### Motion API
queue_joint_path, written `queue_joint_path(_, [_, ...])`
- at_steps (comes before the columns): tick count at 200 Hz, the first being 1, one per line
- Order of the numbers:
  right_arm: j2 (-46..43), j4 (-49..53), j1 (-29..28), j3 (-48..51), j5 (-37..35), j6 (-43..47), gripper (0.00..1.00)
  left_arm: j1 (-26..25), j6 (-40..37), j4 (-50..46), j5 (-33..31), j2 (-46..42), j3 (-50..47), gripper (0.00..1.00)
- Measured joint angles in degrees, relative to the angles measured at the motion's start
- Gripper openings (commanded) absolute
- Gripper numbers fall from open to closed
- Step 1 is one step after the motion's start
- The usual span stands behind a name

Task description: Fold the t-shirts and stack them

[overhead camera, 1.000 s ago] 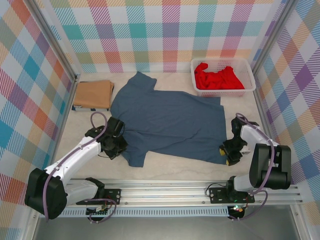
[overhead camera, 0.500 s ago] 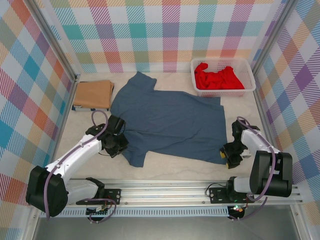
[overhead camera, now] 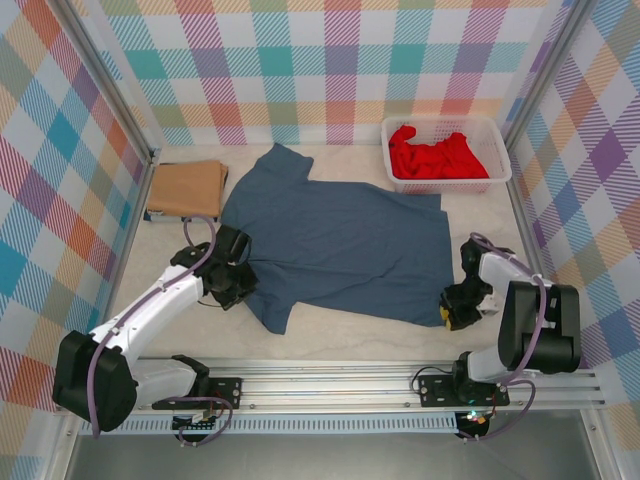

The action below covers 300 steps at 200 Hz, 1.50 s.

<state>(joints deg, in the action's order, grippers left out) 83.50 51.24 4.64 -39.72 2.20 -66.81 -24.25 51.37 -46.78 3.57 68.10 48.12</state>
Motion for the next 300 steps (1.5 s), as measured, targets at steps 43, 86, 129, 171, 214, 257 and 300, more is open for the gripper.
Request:
queue_joint_path(43, [0.7, 0.7, -1.6, -1.2, -1.0, 0.1, 0.00, 0.0, -0.2, -1.0, -0.7, 0.0, 1.4, 0.00])
queue_joint_path(86, [-2.0, 1.1, -3.3, -2.3, -3.0, 2.5, 0.00, 0.0, -1.5, -3.9, -3.3, -0.5, 5.5, 0.00])
queue_joint_path(129, [-9.5, 6.9, -3.8, -7.9, -4.6, 7.1, 0.00, -0.5, -1.7, -9.2, -5.1, -6.6, 7.5, 0.00])
queue_joint_path(171, [-14.5, 13.6, -4.9, -9.9, -5.2, 11.8, 0.00, -4.2, -0.2, -17.6, -4.9, -14.4, 7.1, 0.00])
queue_joint_path(214, [-21.4, 18.7, -5.1, -9.4, -5.0, 14.0, 0.00, -6.4, 2.1, -25.3, -4.6, -22.4, 5.6, 0.00])
queue_joint_path(257, [-25.9, 21.6, -5.1, -5.9, -4.8, 15.3, 0.00, -9.0, 4.0, -29.7, -4.5, -24.5, 5.0, 0.00])
queue_joint_path(300, [-26.9, 22.5, -5.1, -3.7, -4.8, 15.8, 0.00, -10.3, 5.0, -29.1, -4.9, -23.5, 5.0, 0.00])
